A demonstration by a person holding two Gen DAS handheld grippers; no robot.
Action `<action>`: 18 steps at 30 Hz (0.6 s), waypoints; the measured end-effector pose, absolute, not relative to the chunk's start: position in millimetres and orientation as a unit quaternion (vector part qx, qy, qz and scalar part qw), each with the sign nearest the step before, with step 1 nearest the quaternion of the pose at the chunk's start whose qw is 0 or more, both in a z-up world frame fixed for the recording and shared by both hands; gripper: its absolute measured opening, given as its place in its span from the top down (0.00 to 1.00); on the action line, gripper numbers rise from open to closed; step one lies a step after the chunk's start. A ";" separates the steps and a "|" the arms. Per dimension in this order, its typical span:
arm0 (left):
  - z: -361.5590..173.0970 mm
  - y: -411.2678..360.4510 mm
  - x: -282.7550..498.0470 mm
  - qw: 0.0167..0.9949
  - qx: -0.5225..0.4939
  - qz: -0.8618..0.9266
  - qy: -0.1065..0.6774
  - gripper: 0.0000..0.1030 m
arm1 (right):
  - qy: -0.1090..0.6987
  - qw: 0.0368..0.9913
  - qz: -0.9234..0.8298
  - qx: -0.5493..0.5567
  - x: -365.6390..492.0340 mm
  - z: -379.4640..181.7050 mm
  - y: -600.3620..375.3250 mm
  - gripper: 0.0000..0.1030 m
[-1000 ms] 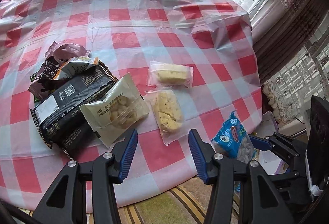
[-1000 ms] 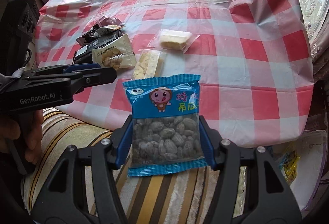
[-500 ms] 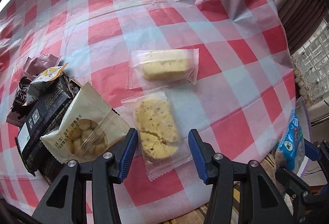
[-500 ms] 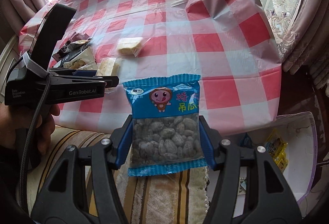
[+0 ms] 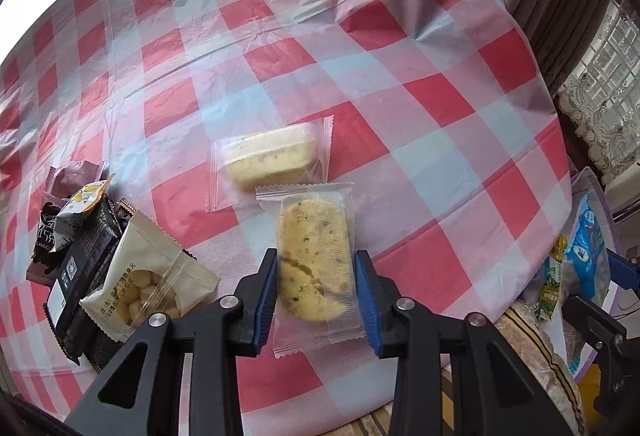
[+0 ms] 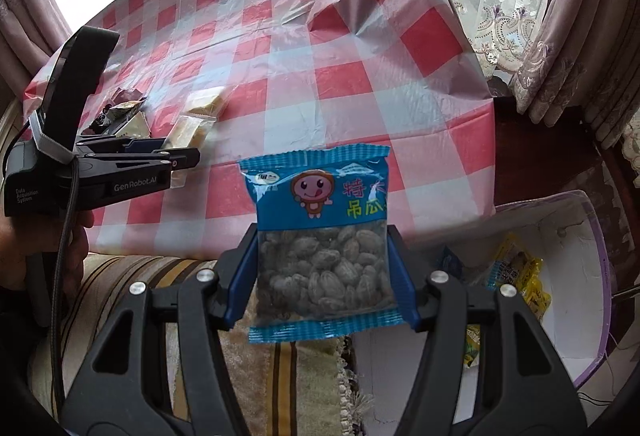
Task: Organize snacks
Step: 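Grasp the white cookie packet with the left tool while the right tool holds the seed bag, then carry both packets over the white box and open both tools to release them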
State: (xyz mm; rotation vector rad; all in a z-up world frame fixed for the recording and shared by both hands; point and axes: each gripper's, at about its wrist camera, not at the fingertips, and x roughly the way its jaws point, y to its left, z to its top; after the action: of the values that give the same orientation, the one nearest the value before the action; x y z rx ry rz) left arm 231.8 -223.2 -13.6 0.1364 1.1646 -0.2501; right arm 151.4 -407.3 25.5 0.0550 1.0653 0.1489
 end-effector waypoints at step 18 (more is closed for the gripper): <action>15.3 -362.3 178.9 0.786 0.068 -0.295 0.539 0.63 | 0.524 0.848 -0.051 0.061 123.3 -2.0 -521.1 0.39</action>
State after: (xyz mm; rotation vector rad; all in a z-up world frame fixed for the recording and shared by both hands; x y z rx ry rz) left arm 178.9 -362.3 15.3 0.1456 1.1620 -0.6371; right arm 123.3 -521.1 -2.0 0.1278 1.1035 -0.1069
